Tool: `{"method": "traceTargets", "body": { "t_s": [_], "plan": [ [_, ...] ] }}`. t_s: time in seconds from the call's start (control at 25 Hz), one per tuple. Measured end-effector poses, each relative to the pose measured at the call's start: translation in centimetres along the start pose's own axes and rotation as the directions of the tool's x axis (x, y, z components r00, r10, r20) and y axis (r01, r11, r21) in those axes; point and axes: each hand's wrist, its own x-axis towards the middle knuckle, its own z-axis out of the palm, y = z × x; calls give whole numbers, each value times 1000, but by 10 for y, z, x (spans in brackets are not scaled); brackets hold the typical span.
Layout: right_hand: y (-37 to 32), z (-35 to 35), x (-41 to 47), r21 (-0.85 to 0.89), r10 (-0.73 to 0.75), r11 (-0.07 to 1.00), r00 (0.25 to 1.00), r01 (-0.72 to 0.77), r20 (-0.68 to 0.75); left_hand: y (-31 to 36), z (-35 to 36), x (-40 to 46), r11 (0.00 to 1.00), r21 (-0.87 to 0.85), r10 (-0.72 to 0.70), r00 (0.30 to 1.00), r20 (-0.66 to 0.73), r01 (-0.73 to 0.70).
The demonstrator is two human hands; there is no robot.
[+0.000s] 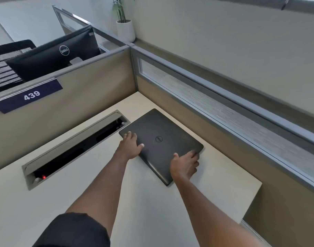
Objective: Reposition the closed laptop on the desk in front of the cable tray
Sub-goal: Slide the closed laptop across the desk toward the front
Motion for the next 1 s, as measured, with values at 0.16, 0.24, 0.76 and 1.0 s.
{"method": "traceTargets", "body": {
  "t_s": [0.16, 0.24, 0.76, 1.0],
  "plan": [
    [-1, 8, 16, 118, 262, 958, 965, -262, 16, -6, -6, 23, 999, 20, -31, 1000, -2, 31],
    [-4, 14, 23, 132, 300, 944, 953, -301, 29, -5, -10, 38, 999, 43, -18, 1000, -22, 19],
    [-13, 29, 44, 102, 421, 904, 906, -415, -49, -17, -10, 91, 992, 14, -124, 990, -60, 125],
    [-19, 24, 49, 121, 471, 877, 882, -465, -20, -19, -11, 96, 979, -71, -197, 978, -65, 193]
  ]
}}
